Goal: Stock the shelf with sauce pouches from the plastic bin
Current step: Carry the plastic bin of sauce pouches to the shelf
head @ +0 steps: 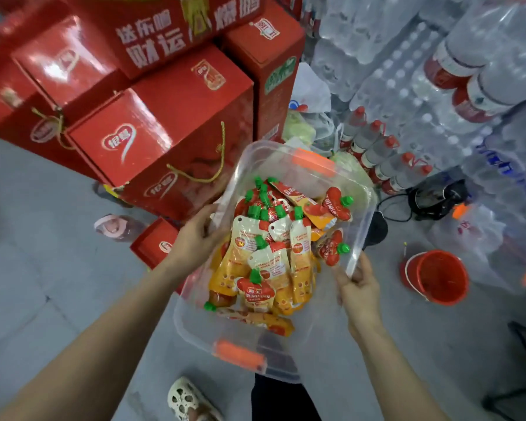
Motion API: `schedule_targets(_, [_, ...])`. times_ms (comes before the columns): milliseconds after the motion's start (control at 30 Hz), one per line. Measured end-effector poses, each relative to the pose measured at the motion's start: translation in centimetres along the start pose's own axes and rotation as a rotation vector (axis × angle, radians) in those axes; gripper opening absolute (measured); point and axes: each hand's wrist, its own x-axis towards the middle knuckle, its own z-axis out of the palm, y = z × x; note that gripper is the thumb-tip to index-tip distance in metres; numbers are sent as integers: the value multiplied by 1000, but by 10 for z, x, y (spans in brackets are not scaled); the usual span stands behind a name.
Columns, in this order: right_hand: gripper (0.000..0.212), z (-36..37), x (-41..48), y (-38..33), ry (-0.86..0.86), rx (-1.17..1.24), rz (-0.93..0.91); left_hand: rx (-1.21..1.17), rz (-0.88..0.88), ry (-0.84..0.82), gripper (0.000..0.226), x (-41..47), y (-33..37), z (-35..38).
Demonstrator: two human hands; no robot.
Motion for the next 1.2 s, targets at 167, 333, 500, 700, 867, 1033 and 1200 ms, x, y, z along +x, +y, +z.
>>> schedule_targets(167, [56, 0, -80, 3, -51, -116, -64, -232, -80, 23, 38, -112, -46, -26])
schedule_targets(333, [53, 45, -185, 19, -154, -221, -180, -274, -208, 122, 55, -238, -120, -70])
schedule_targets(500, [54, 137, -260, 40, -309, -327, -243, -313, -278, 298, 39, -342, -200, -135])
schedule_targets(700, [57, 276, -318, 35, -474, -489, -368, -407, -396, 478, 47, -415, -270, -238])
schedule_targets(867, [49, 398, -339, 1, -641, -511, -495, -463, -476, 664, 74, -418, -331, -316])
schedule_targets(1033, [51, 524, -344, -55, -683, -483, -566, -528, -480, 735, 57, -370, -372, -406])
schedule_targets(1200, [57, 656, -326, -125, -727, -531, -578, -561, -507, 799, 51, -299, -409, -506])
